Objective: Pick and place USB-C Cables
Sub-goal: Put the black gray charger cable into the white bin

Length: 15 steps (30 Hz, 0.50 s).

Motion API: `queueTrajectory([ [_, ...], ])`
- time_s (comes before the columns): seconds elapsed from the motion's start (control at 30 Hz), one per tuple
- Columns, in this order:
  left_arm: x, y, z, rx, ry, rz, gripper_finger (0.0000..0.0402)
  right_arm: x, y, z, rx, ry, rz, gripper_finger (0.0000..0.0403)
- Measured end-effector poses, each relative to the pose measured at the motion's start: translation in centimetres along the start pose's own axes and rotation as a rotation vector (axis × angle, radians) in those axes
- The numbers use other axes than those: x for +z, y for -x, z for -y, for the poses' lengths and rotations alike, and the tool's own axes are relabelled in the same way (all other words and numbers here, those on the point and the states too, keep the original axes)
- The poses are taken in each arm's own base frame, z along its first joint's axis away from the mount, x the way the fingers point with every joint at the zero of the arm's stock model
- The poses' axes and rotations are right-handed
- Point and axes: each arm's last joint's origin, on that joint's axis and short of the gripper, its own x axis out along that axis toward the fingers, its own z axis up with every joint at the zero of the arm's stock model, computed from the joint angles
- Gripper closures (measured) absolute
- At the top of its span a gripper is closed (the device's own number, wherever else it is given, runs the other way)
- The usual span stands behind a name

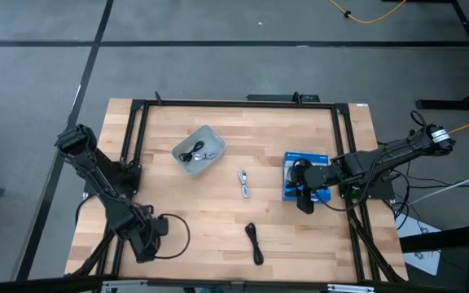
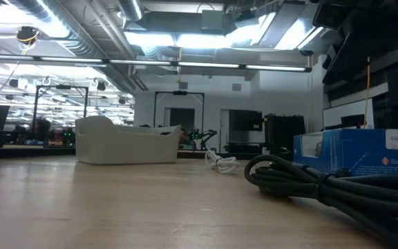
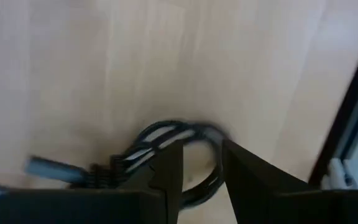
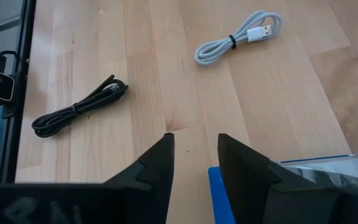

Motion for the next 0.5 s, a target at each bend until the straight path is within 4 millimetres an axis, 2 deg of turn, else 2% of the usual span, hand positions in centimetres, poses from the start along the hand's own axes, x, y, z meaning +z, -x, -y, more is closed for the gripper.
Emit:
queueTrajectory([
  [0.23, -0.57, 0.01, 0.24, -0.001, 0.031, 0.004, 0.0299, 0.0, 0.0, 0.0, 0.0, 0.0, 0.0, 0.0276],
  [0.5, -0.38, 0.35, -0.23, 0.055, 0.028, 0.098, 0.0299, 0.0, 0.0, -0.01, 0.0, 0.001, 0.0, 0.0276],
])
